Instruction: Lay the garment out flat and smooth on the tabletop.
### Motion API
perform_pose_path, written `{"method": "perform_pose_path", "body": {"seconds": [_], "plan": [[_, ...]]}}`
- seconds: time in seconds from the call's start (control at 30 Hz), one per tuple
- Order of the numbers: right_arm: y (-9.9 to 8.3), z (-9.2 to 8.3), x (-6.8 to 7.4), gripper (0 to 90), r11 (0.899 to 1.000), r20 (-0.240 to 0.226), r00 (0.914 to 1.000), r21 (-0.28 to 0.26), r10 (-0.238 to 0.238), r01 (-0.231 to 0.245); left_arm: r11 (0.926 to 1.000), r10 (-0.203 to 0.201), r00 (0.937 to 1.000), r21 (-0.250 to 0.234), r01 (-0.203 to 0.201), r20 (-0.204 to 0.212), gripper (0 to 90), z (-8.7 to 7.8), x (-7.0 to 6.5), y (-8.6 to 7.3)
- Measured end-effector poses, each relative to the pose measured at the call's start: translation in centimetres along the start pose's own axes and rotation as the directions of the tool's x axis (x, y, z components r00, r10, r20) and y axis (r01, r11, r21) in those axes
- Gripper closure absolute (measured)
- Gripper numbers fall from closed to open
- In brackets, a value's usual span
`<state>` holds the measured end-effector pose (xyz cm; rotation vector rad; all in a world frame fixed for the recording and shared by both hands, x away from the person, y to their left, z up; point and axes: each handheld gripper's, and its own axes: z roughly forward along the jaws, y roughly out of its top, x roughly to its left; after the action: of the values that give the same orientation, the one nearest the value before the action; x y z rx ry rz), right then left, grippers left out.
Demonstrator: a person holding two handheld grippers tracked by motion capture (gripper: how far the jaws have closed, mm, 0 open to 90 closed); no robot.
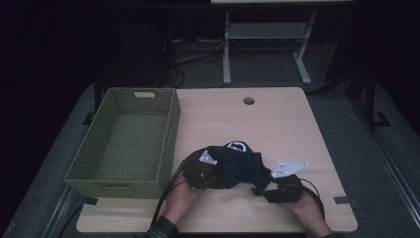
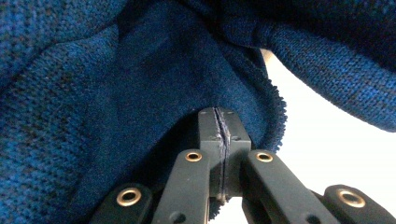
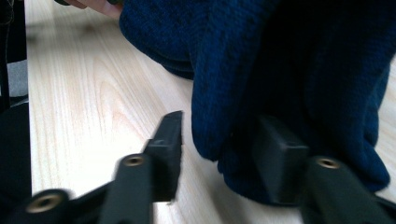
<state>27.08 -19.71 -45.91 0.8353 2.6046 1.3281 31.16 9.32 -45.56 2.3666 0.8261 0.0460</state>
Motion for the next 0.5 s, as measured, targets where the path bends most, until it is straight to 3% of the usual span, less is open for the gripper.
{"method": "perform_pose_path", "body": {"seconds": [0.17, 0.5], "plan": [[0.5, -0.1, -0.2, 74.2, 1.0, 0.009, 0.9999, -0.004, -0.006, 0.006, 1.0, -0.001, 1.0, -0.003, 0.001, 0.001, 89.3, 0.0, 0.0, 0.0], [1.9, -1.4, -1.6, 79.5, 0.999, 0.006, 0.9997, -0.019, 0.025, -0.025, 1.0, 0.001, 1.0, 0.002, -0.001, -0.003, 89.3, 0.0, -0.1, 0.0]]}}
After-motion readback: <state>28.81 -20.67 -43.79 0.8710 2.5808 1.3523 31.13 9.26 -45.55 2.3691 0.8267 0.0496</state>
